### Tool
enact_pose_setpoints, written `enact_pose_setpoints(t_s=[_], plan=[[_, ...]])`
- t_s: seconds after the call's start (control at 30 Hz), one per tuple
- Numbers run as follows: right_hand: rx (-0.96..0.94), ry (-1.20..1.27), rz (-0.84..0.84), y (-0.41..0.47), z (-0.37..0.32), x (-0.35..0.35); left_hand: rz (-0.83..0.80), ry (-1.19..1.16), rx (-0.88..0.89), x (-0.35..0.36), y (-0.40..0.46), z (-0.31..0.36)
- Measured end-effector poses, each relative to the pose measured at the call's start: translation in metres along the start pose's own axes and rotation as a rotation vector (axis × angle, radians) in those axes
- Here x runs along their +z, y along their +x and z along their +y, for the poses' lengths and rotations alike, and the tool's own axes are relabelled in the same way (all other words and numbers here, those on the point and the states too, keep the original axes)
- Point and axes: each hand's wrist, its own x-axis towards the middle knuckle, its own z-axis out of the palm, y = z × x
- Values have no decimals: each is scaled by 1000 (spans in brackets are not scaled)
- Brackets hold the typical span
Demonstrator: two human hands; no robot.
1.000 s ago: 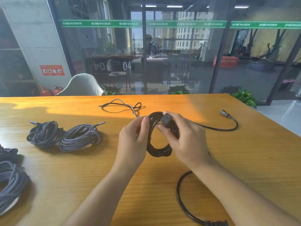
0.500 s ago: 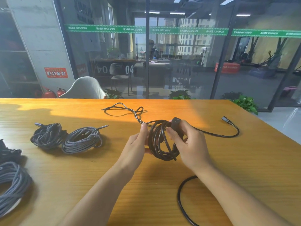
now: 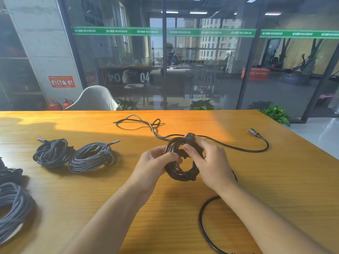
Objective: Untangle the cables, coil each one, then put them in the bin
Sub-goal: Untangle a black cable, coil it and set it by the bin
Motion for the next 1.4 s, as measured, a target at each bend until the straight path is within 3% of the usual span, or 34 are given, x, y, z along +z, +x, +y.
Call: enact_pose_setpoints(t_s=[0.33, 1.03, 1.4], plan=[[152, 321, -171, -1, -8, 4, 15, -7, -38, -7, 6, -7], [379, 681, -180, -2, -14, 5, -17, 44, 13, -2, 4, -6], [328, 528, -219, -6, -11, 5, 92, 670, 345, -2, 4, -11]])
